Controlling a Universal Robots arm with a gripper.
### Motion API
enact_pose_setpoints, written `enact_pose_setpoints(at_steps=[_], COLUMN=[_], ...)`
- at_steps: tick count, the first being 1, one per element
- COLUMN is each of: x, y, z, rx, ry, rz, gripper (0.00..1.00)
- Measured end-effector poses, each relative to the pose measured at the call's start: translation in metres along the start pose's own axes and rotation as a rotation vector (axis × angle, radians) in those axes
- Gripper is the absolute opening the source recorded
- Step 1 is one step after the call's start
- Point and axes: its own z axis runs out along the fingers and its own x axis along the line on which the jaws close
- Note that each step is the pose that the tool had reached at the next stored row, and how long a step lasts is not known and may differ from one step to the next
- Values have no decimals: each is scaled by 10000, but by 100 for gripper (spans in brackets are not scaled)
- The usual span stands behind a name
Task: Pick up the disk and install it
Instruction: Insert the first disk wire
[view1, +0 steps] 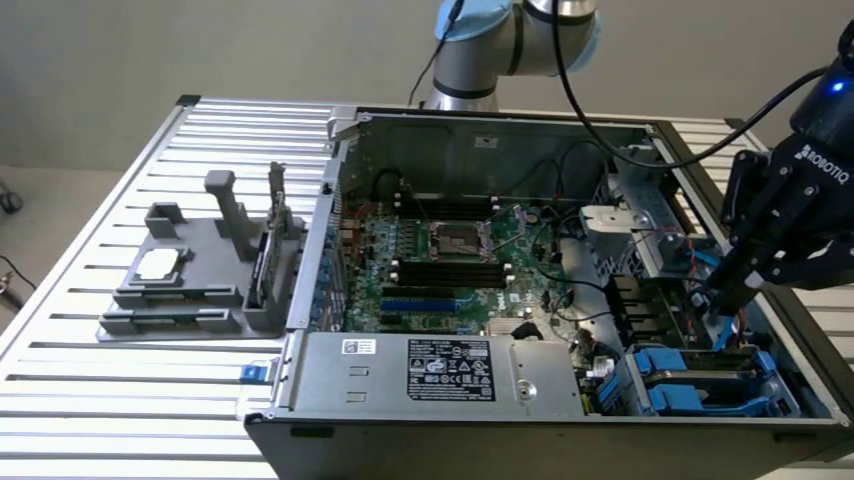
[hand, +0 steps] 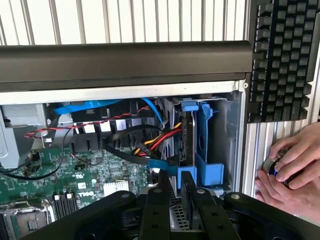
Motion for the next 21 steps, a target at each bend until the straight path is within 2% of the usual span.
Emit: enact_pose_setpoints(at_steps=[9,21], x=[35,57], y=[5,12], z=[77,124], rx=[-1,-3], ry=[2,-16], rz=[-5,-12], gripper=[25,25])
